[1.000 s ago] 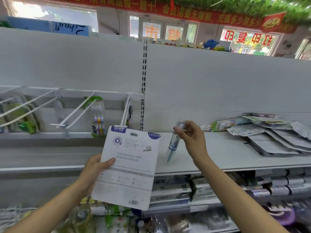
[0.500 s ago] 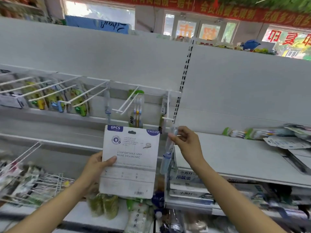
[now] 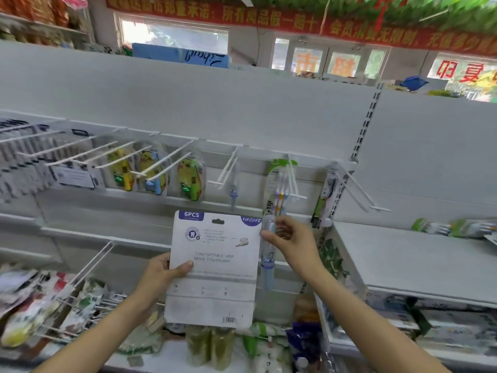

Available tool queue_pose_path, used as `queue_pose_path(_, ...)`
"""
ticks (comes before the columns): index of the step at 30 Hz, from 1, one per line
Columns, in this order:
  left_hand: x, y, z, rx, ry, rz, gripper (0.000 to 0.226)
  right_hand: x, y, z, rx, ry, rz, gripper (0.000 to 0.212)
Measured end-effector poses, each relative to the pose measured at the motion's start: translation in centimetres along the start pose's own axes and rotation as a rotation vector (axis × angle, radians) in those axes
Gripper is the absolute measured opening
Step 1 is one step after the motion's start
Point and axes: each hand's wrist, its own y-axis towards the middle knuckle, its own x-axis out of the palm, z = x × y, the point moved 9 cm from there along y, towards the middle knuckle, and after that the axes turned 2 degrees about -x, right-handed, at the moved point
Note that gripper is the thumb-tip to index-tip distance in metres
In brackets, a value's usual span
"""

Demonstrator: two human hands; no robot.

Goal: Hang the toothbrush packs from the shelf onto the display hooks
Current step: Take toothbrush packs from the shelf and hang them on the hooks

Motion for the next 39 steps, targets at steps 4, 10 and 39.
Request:
queue_pose_path(4,-5.7,0.7,0.6,0.005,0.040,-0.054,0.077,4.5,0.6,-3.1,-0.029,0.027,0.058,0.021)
queue_pose_path(10,-10.5,1.0,1.0,-0.002,0.083,-0.110,0.073,7.6,1.1,-6.4,-0.044,0.036,0.165,0.020)
queue_pose_path(39,-10.5,1.2,1.4,-0.043,-0.036,0.013,0.095,9.1,17.0,1.9,0.222,0.012,0.221,0.017)
